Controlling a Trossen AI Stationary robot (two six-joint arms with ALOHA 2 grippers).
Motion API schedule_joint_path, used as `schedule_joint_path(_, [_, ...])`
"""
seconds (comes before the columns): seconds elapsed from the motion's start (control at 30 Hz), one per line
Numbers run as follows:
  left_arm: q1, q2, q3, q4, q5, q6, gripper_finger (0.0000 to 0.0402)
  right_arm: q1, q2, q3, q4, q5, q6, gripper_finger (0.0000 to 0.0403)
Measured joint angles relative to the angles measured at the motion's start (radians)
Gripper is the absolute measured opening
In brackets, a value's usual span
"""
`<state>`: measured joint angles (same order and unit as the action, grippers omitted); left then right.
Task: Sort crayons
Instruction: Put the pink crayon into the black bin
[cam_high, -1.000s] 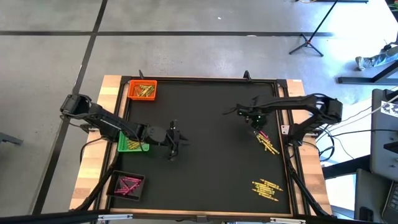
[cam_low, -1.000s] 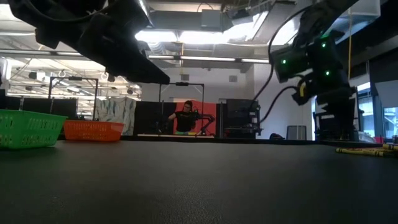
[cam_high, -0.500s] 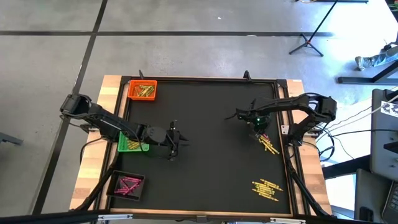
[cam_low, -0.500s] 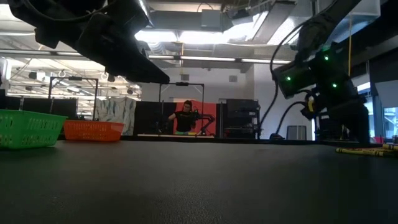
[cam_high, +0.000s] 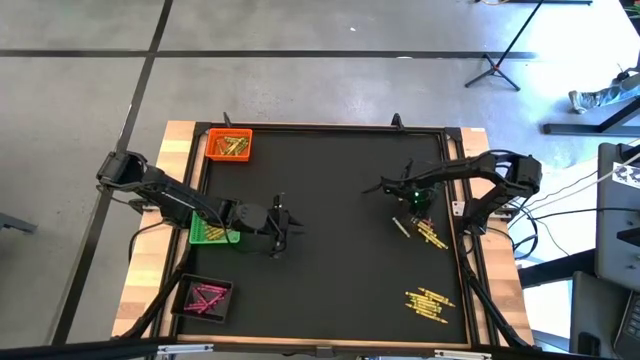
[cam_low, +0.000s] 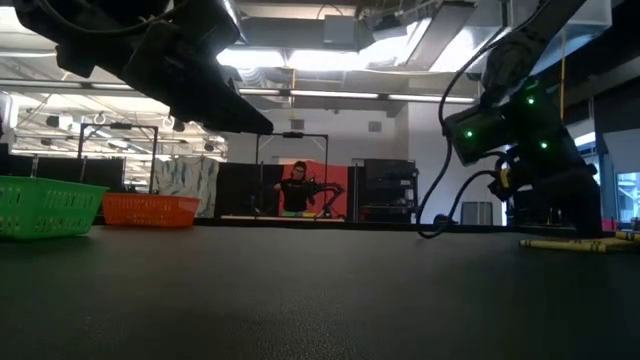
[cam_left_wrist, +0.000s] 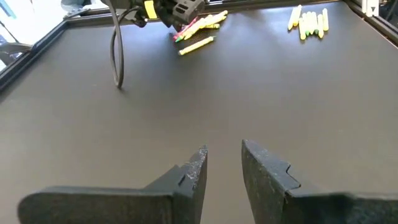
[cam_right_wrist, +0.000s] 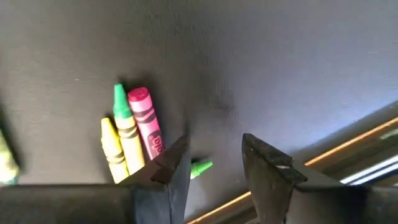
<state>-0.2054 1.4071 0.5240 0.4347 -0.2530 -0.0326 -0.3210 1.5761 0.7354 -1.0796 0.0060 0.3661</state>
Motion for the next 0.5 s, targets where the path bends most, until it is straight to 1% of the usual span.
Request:
schedule_joint_path(0.17, [0.000,0.000,0.000,0.000,0.000,0.000,0.0084,0.001,-0.001,0.059,-0.073,0.000,-0.001,0.0143])
schedule_joint_path(0.23, [0.000,0.000,0.000,0.000,0.000,0.000,0.0084,0.001,-0.003,0.073,-0.092,-0.026,-0.002,0.0143])
schedule_joint_path(0.3, [0.000,0.000,0.000,0.000,0.000,0.000,0.0084,0.001,-0.003,0.072,-0.097,-0.066,-0.005,0.0143])
schedule_joint_path(0.5, [0.000,0.000,0.000,0.000,0.000,0.000,0.0084,0.055,-0.003,0.028,-0.048,-0.098,-0.004,0.0143])
